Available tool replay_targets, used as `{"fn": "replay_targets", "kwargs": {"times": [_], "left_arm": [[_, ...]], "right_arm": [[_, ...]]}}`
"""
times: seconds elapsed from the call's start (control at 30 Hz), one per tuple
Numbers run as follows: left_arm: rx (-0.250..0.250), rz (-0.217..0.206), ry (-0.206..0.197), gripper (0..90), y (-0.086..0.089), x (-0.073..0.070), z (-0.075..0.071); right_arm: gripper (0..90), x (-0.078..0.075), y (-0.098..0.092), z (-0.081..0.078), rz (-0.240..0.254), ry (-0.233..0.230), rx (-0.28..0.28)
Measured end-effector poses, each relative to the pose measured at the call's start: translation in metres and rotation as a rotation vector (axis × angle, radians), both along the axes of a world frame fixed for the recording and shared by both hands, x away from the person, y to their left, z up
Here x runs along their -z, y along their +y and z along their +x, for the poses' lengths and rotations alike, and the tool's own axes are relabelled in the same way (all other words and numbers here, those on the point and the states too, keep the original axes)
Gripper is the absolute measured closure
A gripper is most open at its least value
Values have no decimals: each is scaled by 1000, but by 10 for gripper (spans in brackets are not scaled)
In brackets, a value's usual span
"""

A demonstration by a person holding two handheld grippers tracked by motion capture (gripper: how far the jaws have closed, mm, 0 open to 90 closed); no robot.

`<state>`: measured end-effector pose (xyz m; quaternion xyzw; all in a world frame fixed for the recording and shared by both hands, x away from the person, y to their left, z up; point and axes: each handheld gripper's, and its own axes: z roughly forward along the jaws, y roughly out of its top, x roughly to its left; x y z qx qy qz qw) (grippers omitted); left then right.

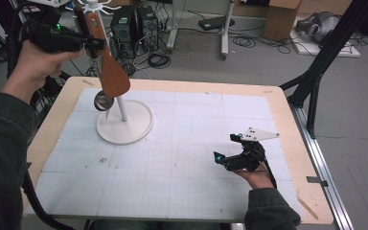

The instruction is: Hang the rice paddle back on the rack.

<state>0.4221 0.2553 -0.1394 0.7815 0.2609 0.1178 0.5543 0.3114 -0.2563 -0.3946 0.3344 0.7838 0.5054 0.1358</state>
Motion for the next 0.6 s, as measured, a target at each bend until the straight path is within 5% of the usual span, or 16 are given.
{"fn": "replay_targets", "kwargs": {"times": [0.6], "left_arm": [[-42, 26, -21, 722, 7, 3, -15]], "right_arm": [[4, -2, 0, -1, 2, -8, 2]]}}
